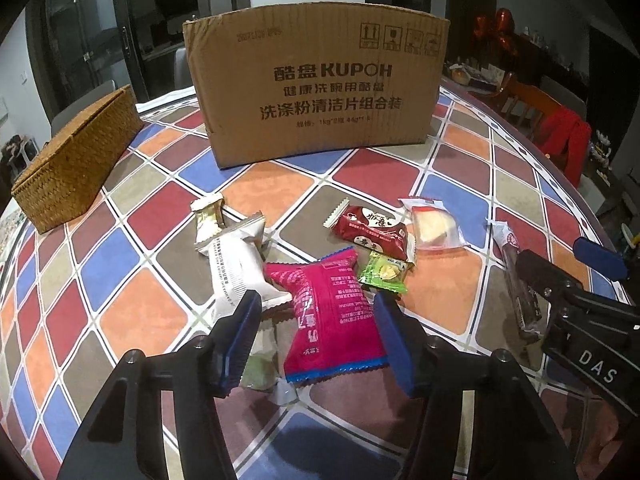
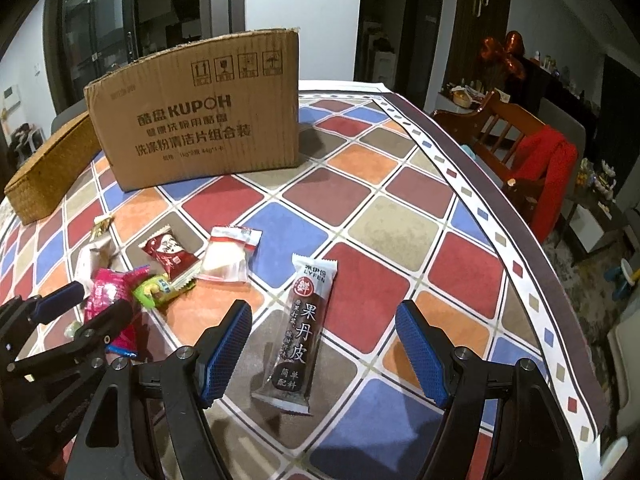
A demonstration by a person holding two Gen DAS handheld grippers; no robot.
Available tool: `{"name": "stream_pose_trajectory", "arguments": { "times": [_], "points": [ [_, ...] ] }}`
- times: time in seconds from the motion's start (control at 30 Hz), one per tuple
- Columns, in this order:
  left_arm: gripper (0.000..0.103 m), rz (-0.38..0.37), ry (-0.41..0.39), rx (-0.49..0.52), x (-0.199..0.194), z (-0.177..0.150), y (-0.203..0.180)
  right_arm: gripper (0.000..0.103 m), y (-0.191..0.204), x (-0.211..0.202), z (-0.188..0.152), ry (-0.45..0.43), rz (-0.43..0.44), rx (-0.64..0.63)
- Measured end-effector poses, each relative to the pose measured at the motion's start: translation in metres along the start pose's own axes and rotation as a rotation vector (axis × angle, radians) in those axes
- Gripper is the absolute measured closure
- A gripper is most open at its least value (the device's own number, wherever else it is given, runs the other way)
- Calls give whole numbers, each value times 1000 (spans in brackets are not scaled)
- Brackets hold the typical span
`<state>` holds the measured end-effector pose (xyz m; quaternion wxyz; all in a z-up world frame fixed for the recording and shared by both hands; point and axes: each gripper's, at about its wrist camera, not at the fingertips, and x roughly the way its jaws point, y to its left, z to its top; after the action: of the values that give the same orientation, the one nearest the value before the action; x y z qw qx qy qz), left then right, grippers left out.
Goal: Organize snacks
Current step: 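Grasp the pink packet with the left tool while the right tool grasps the dark fruit-leather stick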
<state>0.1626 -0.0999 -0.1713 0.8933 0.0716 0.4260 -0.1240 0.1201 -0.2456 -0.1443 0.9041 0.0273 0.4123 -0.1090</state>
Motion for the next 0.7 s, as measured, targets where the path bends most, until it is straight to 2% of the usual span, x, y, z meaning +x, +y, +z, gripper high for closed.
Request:
{"name": "stream_pose_trajectory", "arguments": {
  "times": [0.27, 0.43, 0.63, 0.7],
  "points": [
    [48, -1, 14, 13, 7, -1, -3, 28, -1, 11, -5, 32, -5, 10],
    [51, -2, 20, 6, 10, 0, -1, 33, 0, 17, -6, 47, -3, 13],
    [56, -10, 26, -1, 13, 1, 1, 49, 0, 25, -6, 76, 23, 25],
    [57, -14, 25, -3, 12, 1, 2, 61, 1, 27, -7, 83, 37, 30]
  ]
}}
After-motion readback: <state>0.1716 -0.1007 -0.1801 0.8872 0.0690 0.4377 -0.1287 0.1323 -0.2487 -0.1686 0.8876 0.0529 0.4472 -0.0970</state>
